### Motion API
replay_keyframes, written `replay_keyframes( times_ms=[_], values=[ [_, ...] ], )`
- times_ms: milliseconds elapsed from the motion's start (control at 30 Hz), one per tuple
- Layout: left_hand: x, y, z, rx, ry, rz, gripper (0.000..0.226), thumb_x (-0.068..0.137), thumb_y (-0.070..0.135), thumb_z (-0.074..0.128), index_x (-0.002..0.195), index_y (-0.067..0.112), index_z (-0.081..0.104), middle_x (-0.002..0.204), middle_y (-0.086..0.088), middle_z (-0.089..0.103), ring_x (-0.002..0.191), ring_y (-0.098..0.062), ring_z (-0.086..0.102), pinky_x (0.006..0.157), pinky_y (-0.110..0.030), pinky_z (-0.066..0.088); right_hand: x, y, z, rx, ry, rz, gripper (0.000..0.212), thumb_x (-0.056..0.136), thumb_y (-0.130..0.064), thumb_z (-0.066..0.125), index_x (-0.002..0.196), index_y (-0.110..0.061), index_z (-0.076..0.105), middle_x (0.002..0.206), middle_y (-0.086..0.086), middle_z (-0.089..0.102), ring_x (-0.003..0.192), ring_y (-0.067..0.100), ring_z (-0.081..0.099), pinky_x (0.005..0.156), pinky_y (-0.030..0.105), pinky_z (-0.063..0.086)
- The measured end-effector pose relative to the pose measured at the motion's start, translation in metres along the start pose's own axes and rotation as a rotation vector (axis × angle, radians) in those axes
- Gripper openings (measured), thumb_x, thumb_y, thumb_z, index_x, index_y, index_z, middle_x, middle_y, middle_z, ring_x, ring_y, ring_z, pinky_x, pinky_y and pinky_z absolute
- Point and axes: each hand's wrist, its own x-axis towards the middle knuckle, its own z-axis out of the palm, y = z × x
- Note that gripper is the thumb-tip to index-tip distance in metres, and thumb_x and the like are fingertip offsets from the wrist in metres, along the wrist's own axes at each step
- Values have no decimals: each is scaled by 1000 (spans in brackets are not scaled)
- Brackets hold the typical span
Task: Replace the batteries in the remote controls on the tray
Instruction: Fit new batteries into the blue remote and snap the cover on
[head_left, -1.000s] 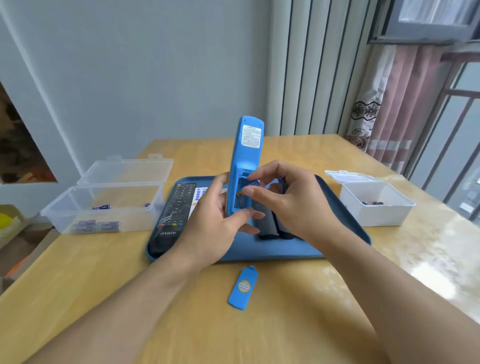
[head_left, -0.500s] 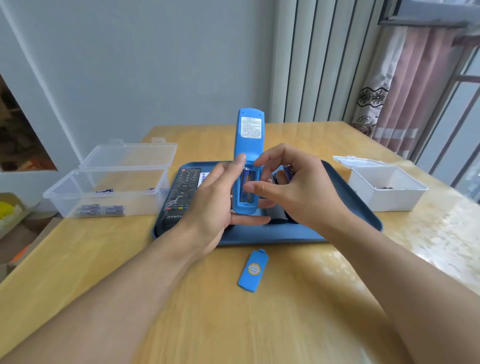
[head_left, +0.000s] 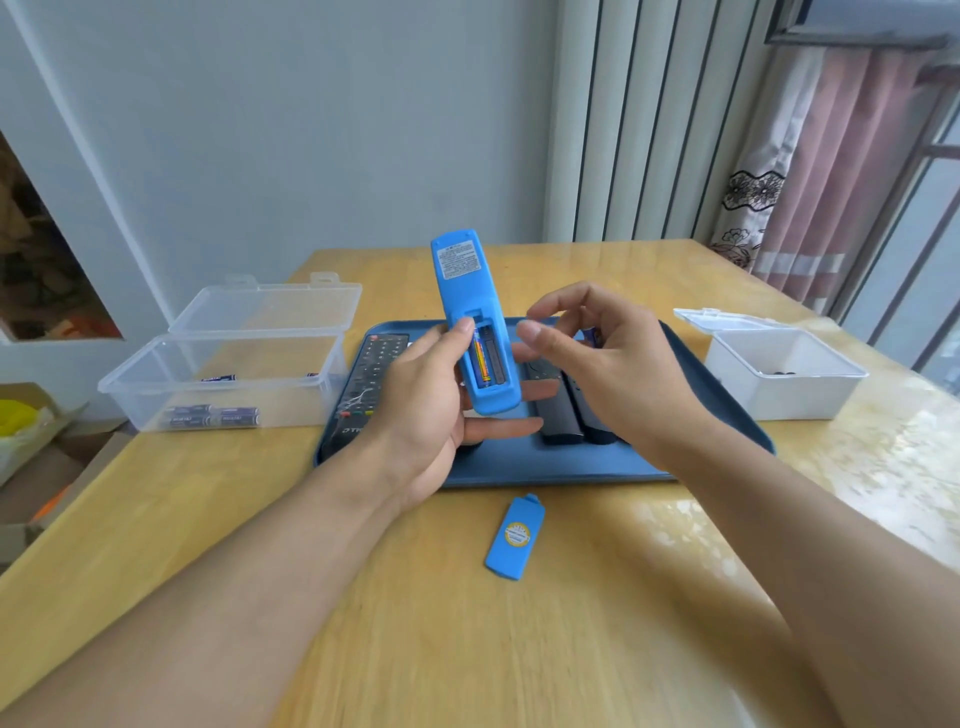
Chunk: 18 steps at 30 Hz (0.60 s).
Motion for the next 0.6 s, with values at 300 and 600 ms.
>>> replay_keyframes(
  times_ms=[300, 600],
  values=[
    [5, -3, -1, -75, 46, 82, 22, 107, 13, 41, 119, 3, 56, 108, -15, 73, 105, -39, 70, 85, -49, 61, -5, -2, 5, -31, -77, -40, 27, 79, -20, 85, 98, -12, 68, 61, 2, 53, 53, -4, 59, 65, 24, 39],
    [5, -3, -3, 88, 66, 129, 27, 103, 9, 52, 129, 6, 53, 106, -10, 72, 100, -32, 72, 95, -57, 53, -6, 0, 7, -44, -101, -53, 27, 78, -14, 86, 97, -13, 66, 57, -2, 51, 63, -2, 67, 85, 48, 57]
  ],
)
